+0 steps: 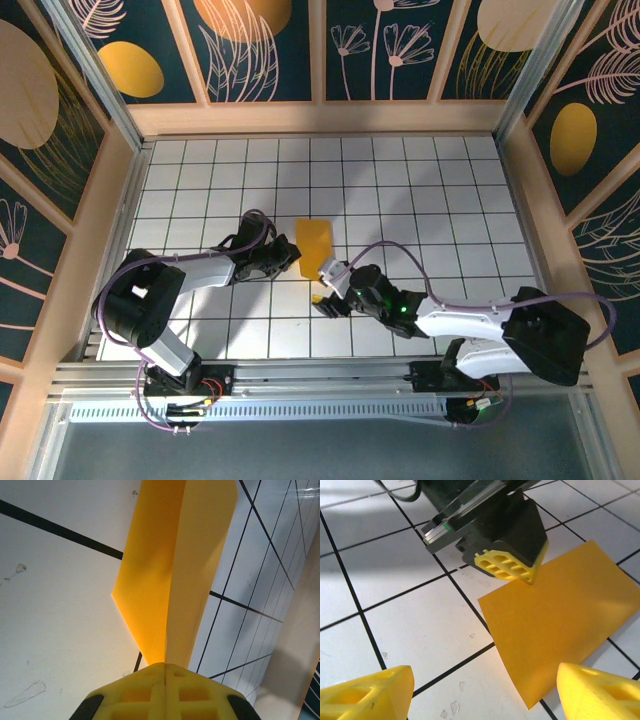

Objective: Fold a paper plane with a square sheet of paper (fold left side to right side)
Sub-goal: Third fold the triangle at the center of the table.

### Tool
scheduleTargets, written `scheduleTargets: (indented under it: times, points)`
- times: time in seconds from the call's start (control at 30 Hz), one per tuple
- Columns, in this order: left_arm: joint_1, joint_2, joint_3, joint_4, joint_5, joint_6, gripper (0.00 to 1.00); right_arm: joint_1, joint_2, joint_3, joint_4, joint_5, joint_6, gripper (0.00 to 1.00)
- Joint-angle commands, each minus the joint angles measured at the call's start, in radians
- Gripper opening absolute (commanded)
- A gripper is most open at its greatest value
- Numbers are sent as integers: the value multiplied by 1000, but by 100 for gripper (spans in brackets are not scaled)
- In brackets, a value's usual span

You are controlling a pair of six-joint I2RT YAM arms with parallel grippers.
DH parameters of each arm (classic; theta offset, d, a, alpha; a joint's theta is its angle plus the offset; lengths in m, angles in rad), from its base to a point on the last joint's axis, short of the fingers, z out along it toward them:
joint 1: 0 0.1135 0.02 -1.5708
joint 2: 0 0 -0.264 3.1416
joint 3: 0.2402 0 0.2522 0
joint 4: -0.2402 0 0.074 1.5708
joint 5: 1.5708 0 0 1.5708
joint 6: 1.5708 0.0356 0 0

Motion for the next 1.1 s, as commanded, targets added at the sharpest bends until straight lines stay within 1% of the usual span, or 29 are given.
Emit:
scheduleTargets:
  times: [0.0,0.07,0.27,0.37,0.43,0.53,0.63,0.7,0.77,0.83,0.9,0.97,1.07]
  points:
    - [-10,-15,-5,15,5,-35,0,46,75,18,76,161,-107,76]
    - [-12,-12,-5,18,6,-36,0,57,124,36,94,194,-128,76]
    - [-18,-11,-7,28,8,-41,0,57,269,119,153,219,-177,76]
    - [-20,-10,-6,28,8,-41,0,54,331,164,167,219,-180,70]
    - [-22,-10,-6,30,8,-41,0,48,365,192,166,224,-173,63]
    - [-24,-12,-8,31,8,-43,0,47,398,219,166,240,-164,50]
    - [-24,-10,-9,31,8,-43,0,46,405,223,160,248,-154,34]
    - [-24,-10,-9,31,7,-41,0,45,404,220,150,256,-146,20]
    - [-23,-13,-7,27,4,-38,0,46,402,216,139,262,-137,9]
    - [-24,-18,-2,14,-3,-29,8,44,398,207,128,266,-130,0]
    - [-23,-31,9,-7,-15,-17,15,43,395,203,117,269,-120,0]
    - [-16,-59,17,-40,-30,3,27,40,387,196,108,269,-107,0]
    - [14,-116,30,-115,-45,50,36,25,363,182,104,242,-69,0]
